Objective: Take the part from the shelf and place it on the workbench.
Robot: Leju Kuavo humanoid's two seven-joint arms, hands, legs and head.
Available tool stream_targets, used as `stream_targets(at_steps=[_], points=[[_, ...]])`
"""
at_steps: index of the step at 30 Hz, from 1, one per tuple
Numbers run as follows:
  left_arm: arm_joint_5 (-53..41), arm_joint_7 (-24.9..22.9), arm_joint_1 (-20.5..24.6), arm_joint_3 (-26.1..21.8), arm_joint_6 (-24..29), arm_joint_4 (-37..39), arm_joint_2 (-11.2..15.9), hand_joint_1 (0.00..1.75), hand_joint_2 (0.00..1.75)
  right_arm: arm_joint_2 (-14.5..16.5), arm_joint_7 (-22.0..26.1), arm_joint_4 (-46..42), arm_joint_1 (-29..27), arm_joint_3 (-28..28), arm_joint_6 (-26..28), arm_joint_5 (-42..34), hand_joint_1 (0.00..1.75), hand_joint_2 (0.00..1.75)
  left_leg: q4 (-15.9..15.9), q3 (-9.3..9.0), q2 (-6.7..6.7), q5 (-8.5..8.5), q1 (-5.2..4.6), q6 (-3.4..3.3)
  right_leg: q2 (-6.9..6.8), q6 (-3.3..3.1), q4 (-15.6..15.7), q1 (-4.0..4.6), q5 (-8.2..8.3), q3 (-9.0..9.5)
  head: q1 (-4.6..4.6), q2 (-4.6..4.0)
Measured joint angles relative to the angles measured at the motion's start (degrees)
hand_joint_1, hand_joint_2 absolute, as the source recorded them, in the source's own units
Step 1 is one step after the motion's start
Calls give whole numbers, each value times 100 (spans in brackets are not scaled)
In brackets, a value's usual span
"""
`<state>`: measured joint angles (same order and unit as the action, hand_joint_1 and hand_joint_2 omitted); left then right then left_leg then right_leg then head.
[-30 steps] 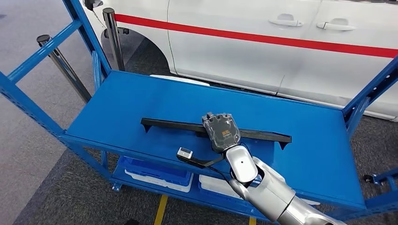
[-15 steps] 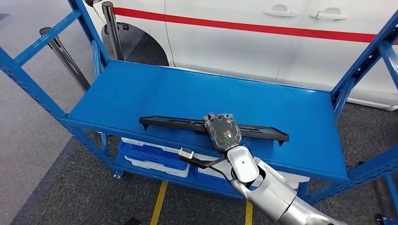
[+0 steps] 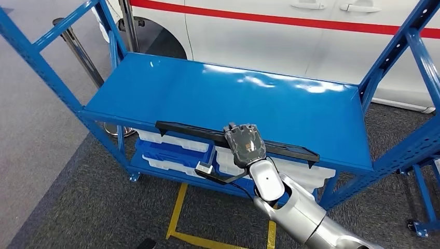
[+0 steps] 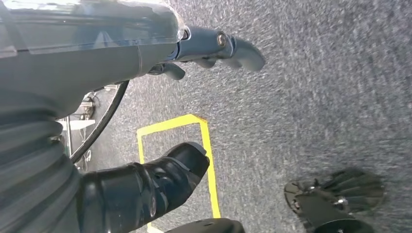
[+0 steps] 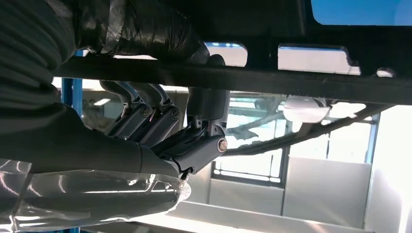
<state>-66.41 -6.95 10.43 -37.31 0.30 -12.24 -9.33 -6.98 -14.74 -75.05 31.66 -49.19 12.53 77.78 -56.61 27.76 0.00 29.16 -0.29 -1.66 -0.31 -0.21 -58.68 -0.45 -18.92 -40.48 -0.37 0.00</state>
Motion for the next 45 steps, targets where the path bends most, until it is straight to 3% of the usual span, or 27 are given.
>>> stream_targets(at_steps=[1, 2, 4, 5, 6, 7, 9, 11, 13, 15, 16, 17, 19, 21, 23, 25, 27, 28, 30, 32, 35, 36, 38, 40, 41, 43, 45], points=[[1, 0, 1, 0, -8, 0, -5, 0, 175, 2, 0, 1, -3, 1, 0, 8, 175, 175, 46, 42, 13, -98, 16, -37, 9, 26, -29, 3, -98, -32, 1, 0], [1, -2, 0, 0, -16, 0, -10, 0, 175, 2, -1, 3, -5, 4, -1, 13, 175, 175, 88, 105, 26, -202, 35, -67, 17, 50, -174, 3, -328, -92, 7, 0], [-1, -5, -3, 0, -28, 0, -13, 0, 175, 1, -1, 4, -12, 9, -1, 16, 175, 175, 101, 298, 41, -377, 43, -96, 25, 98, -842, -17, -963, -256, 13, 0], [-1, -7, -5, 0, -32, 0, -13, 0, 175, 1, -1, 6, -22, 12, -1, 16, 175, 175, 88, 411, 45, -459, 44, -89, 25, 124, -1245, -28, -1168, -321, 15, 0], [-1, -7, -6, 0, -36, 0, -13, 0, 175, 1, -1, 8, -34, 12, -1, 16, 175, 175, 67, 526, 50, -534, 47, -77, 25, 147, -1558, -41, -1207, -333, 14, 0], [-1, -7, -7, 0, -41, 0, -15, 0, 175, 1, -1, 11, -46, 12, -2, 16, 175, 175, 35, 640, 54, -598, 53, -59, 24, 167, -1698, -54, -1106, -266, 14, 0], [-1, -7, -7, 0, -49, 0, -22, 0, 175, 3, -1, 14, -54, 13, -3, 20, 175, 175, -67, 860, 56, -698, 74, -6, 23, 202, -1387, -91, -836, 167, 13, 0], [-2, -7, -5, 0, -50, 0, -27, 0, 175, 16, 1, 13, -41, 18, -4, 29, 175, 175, -196, 1037, 48, -764, 75, 63, 37, 192, -622, -93, -961, 766, 10, 0], [-3, -7, -6, 0, -48, 0, -26, 0, 175, 34, 4, 13, -31, 27, -6, 38, 175, 175, -256, 1114, 41, -843, 69, 134, 52, 114, -194, -64, -1157, 1018, 7, 0], [-3, -7, -20, -1, -49, 0, -26, 0, 175, 42, 8, 16, -30, 32, -9, 46, 175, 175, -251, 1143, 33, -906, 89, 207, 32, 0, -171, -55, -1079, 943, 7, 0], [-3, -7, -31, -1, -49, 0, -26, 0, 175, 47, 8, 17, -29, 32, -10, 48, 175, 175, -317, 1189, 27, -795, 105, 241, 18, -57, -166, -54, -1009, 884, 4, 0], [-3, -7, -41, -2, -50, 0, -26, 0, 175, 53, 8, 19, -26, 33, -11, 49, 175, 175, -472, 1254, 23, -584, 114, 272, 5, -105, -155, -61, -933, 812, 4, 0], [-4, -8, -47, -2, -51, 0, -27, 0, 175, 69, 7, 19, -23, 34, -12, 49, 175, 175, -1095, 1427, 22, 39, 121, 314, -2, -153, -148, -57, -779, 634, 0, 0], [-5, -9, -43, -2, -53, 0, -28, 0, 175, 77, 8, 21, -32, 34, -12, 49, 175, 175, -1765, 1505, 22, 351, 120, 322, -5, -162, -158, -31, -632, 437, 0, 0], [-5, -9, -43, -2, -54, 0, -28, 0, 175, 77, 8, 22, -43, 34, -12, 49, 175, 175, -1877, 1287, 21, 178, 107, 281, -7, -163, -167, 0, -495, 253, -1, 0], [-5, -9, -33, -2, -54, -1, -25, 0, 175, 81, 8, 20, -45, 34, -11, 49, 175, 175, -1241, 705, 17, -36, 67, 177, -7, -155, -170, 26, -367, 112, 0, 0], [-5, -9, -8, -2, -51, -2, -15, 0, 175, 89, 8, 18, -40, 36, -10, 49, 175, 175, -427, 144, 14, 52, 16, 88, -14, -116, -154, 32, -242, 40, 1, 0], [-5, -9, 4, -1, -50, -2, -10, 0, 175, 96, 9, 16, -37, 37, -10, 49, 175, 175, -185, 15, 12, 122, -9, 61, -22, -85, -131, 20, -178, 31, 1, 0], [-5, -9, 7, 0, -51, -1, -12, 0, 175, 109, 12, 18, -41, 43, -9, 41, 175, 175, -40, 10, 15, 33, -17, 36, -31, -14, -57, 6, -53, 29, 2, 0], [-9, -13, 0, -1, -56, 1, -24, 0, 175, 117, 23, 21, -60, 68, -4, 8, 175, 175, 61, 80, 41, -159, 8, -21, -6, 45, -140, 15, -229, -35, 5, 0], [-23, -22, -12, -2, -52, 2, -31, 0, 175, 119, 105, 23, -105, 133, 28, -221, 175, 175, 80, 343, 65, -412, 25, -74, 25, 103, -1030, 2, -1090, -242, 6, 1], [-25, -22, -14, -2, -50, 2, -31, 0, 175, 122, 165, 21, -136, 160, 53, -385, 175, 175, 53, 449, 65, -479, 27, -67, 25, 122, -1377, -9, -1224, -278, 6, 1], [-22, -22, -15, -2, -49, 2, -31, 0, 175, 135, 288, 17, -202, 212, 97, -711, 175, 175, -11, 638, 66, -578, 35, -46, 24, 155, -1713, -33, -1141, -213, 5, 0], [-21, -22, -16, -2, -49, 2, -33, 0, 175, 160, 353, 14, -246, 258, 112, -882, 175, 175, -99, 812, 67, -645, 49, -9, 22, 180, -1467, -66, -894, 101, 5, 0], [-21, -22, -16, -2, -49, 2, -33, 0, 175, 177, 369, 8, -254, 280, 114, -916, 175, 175, -159, 903, 66, -673, 54, 17, 21, 191, -1150, -82, -891, 357, 5, 0], [-20, -22, -13, -2, -45, 0, -32, 0, 175, 221, 441, -26, -276, 331, 128, -1094, 175, 175, -280, 1055, 64, -731, 50, 84, 33, 170, -481, -72, -1050, 818, 3, 0], [-12, -23, -15, -3, -36, 0, -31, 0, 175, 283, 632, -76, -351, 425, 181, -1588, 175, 175, -308, 1117, 60, -822, 47, 154, 43, 93, -210, -32, -1154, 944, 4, 0]])
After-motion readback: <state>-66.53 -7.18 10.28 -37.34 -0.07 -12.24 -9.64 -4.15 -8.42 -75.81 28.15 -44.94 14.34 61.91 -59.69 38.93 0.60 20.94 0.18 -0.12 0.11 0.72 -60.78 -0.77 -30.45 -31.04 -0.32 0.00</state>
